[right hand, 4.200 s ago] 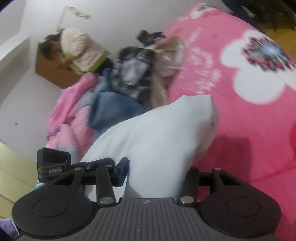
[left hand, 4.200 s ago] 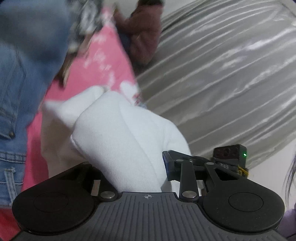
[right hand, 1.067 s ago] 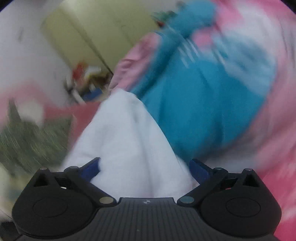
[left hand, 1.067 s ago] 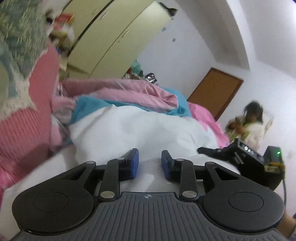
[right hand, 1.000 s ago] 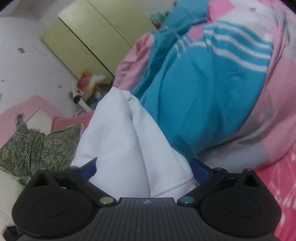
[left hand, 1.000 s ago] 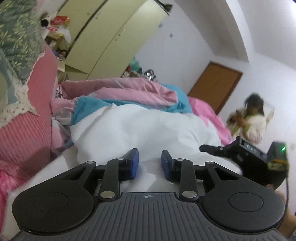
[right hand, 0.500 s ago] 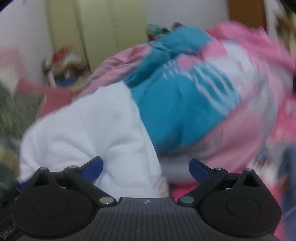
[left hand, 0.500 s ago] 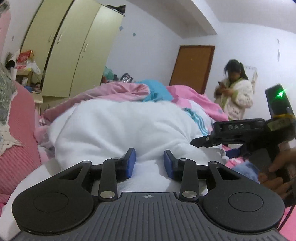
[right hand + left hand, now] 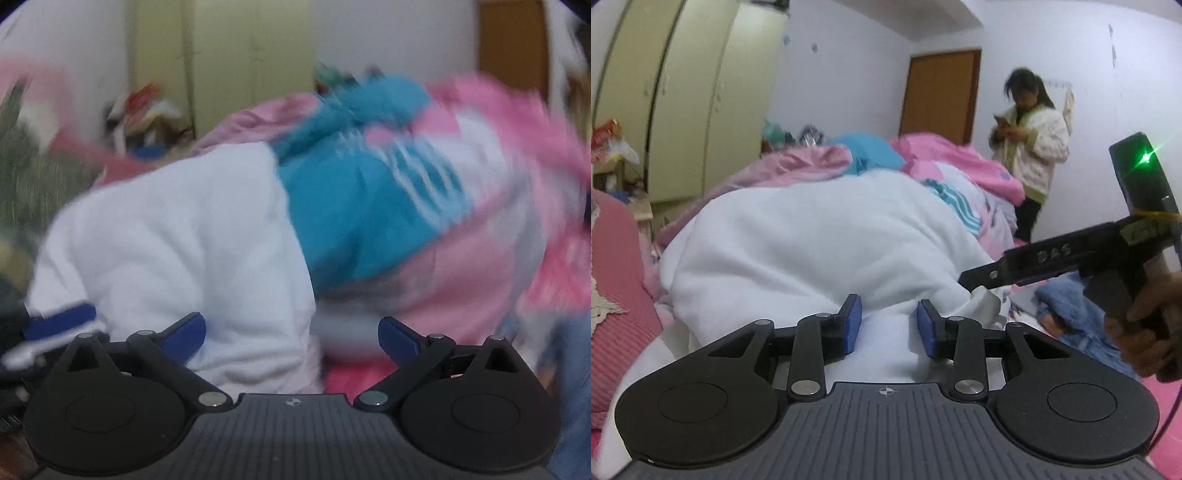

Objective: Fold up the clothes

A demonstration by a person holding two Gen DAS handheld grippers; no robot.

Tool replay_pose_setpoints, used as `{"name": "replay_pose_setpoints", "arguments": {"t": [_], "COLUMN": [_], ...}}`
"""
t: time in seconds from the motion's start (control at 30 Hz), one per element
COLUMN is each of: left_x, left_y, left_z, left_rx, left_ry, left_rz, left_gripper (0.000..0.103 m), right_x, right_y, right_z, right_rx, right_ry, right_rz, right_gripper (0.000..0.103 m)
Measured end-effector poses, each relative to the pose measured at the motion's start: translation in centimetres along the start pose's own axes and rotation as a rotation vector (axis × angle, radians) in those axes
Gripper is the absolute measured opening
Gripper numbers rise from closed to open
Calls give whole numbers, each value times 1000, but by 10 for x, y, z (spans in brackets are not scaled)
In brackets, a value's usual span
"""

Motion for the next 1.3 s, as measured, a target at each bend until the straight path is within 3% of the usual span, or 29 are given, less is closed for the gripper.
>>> {"name": "replay_pose_setpoints", "arguments": {"t": [0.17, 0.3, 0.37, 0.43, 0.6, 0.63, 0.67, 0.7, 0.8, 0.87, 1.03, 1.23, 1.3], "left_x": [25, -31, -70, -81, -80, -71, -61, -50, -22, -17, -4, 12, 17], "left_y": [59, 77, 49, 35, 49, 54, 59, 61, 63, 60, 51, 40, 41], "left_z": [14, 37, 51, 61, 49, 49, 49, 47, 35, 27, 7, -18, -22], "left_rx": [38, 84, 118, 169, 103, 122, 144, 145, 128, 134, 148, 166, 153], "left_ry": [22, 29, 12, -8, 21, 35, 52, 59, 60, 62, 67, 73, 103], "left_rz": [-129, 3, 157, 160, 166, 152, 130, 102, 33, 36, 44, 53, 44], "left_gripper": [35, 35, 37, 37, 39, 41, 51, 69, 94, 103, 103, 103, 103], "right_x": [33, 0, -20, -28, -21, -16, -8, 2, 41, 61, 104, 136, 140], "right_y": [31, 50, 45, 37, 29, 32, 35, 37, 46, 52, 51, 38, 31], "right_z": [9, 30, 33, 23, 8, 7, 9, 12, 18, 11, 13, 28, 34], "right_rx": [61, 140, 147, 89, 27, 23, 21, 18, -22, -96, -197, -77, -47], "right_ry": [-6, -7, -18, -26, 12, 14, 33, 57, 190, 199, 307, 172, 151], "right_rz": [-100, -85, -59, -24, 16, 22, 22, 19, -31, -50, -66, -107, -80], "right_gripper": [101, 101, 101, 101, 101, 101, 101, 101, 101, 101, 101, 101, 101]}}
Point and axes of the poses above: each gripper's, at about its wrist camera, not at the fingertips, and x roughly against the way its jaws point, z to its left, y to its top, the point moved 10 cm from there along -x, roughly the way its jaws point, and after that the axes turned 3 degrees about -x, right-handed, at the moved point
